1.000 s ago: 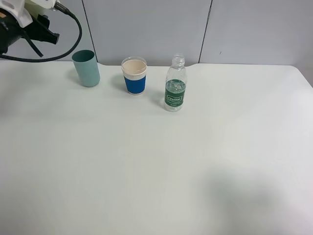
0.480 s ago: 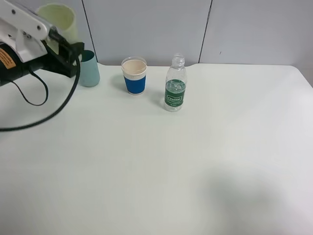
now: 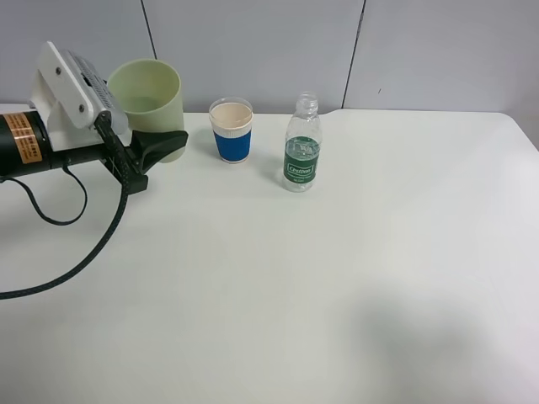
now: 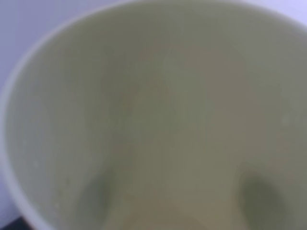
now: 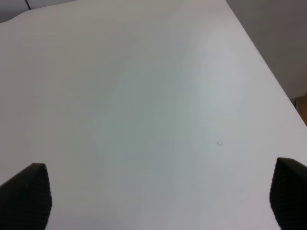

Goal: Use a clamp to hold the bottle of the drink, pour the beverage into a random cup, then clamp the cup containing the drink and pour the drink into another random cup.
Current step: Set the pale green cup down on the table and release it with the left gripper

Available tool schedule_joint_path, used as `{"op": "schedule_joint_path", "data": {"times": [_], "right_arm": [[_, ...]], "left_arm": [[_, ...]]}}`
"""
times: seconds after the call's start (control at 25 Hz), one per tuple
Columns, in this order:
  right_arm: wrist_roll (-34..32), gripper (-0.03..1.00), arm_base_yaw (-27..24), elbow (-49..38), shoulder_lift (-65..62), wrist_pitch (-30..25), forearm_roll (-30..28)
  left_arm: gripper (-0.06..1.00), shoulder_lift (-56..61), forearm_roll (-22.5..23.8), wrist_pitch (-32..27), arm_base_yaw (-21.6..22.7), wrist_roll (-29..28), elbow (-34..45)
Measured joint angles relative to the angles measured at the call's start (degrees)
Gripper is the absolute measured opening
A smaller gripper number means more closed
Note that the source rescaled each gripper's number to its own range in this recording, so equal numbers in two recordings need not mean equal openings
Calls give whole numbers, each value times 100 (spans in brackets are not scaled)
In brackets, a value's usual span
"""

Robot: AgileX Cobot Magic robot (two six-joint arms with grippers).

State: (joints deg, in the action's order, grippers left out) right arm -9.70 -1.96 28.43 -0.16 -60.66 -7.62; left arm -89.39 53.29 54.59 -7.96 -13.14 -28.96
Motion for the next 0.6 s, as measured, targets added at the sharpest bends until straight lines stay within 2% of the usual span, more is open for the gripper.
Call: {"op": "schedule_joint_path", "data": {"times": [0.28, 0.6], "right_arm": [[0, 95, 0, 0, 0, 0, 0], [0, 95, 0, 0, 0, 0, 0]], "left_arm": [[2, -749, -58, 246, 0, 2, 0], [2, -1627, -379, 560, 0, 714, -5]]}}
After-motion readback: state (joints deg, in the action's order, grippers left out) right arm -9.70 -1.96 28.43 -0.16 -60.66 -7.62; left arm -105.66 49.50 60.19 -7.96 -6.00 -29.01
